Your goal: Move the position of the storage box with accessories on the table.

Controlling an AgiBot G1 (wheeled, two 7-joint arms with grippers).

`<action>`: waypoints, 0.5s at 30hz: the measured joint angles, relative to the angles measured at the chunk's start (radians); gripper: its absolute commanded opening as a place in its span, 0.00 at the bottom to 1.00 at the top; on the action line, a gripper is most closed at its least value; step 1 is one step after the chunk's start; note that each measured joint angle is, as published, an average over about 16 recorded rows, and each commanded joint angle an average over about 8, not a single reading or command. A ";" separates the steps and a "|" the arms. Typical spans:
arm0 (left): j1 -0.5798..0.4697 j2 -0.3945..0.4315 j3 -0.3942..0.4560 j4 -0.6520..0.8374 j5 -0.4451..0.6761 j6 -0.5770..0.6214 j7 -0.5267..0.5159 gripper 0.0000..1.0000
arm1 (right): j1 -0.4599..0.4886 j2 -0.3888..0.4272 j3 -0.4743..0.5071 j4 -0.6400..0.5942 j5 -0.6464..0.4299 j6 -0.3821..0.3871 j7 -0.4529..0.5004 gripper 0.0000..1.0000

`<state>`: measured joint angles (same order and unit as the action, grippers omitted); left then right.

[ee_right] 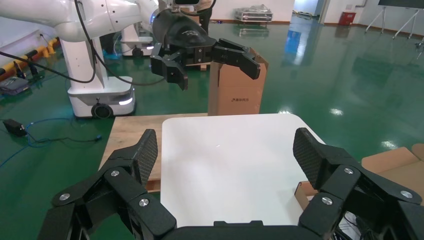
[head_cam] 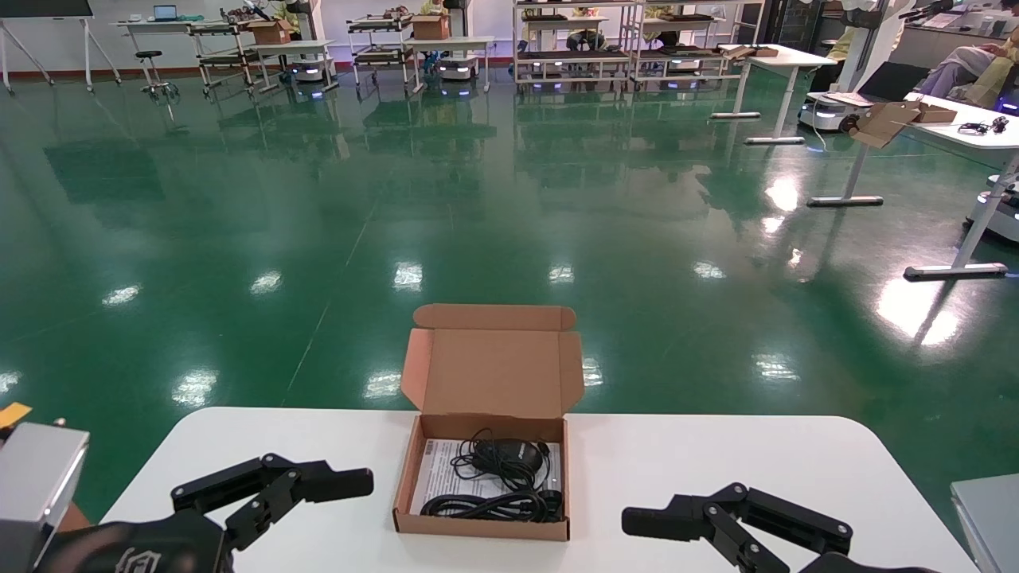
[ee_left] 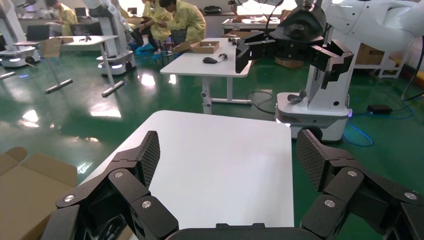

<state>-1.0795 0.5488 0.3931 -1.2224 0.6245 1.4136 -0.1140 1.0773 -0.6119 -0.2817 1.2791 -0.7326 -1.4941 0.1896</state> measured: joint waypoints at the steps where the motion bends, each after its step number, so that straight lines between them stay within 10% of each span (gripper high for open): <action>1: 0.000 0.000 0.000 0.000 0.000 0.000 0.000 1.00 | 0.000 0.000 0.000 0.000 0.000 0.000 0.000 1.00; 15: 0.000 0.000 0.000 0.000 0.000 0.000 0.000 1.00 | 0.014 -0.005 -0.009 -0.007 -0.010 -0.009 0.008 1.00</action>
<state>-1.0795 0.5488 0.3931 -1.2224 0.6245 1.4136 -0.1140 1.0912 -0.6170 -0.2911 1.2717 -0.7425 -1.5029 0.1978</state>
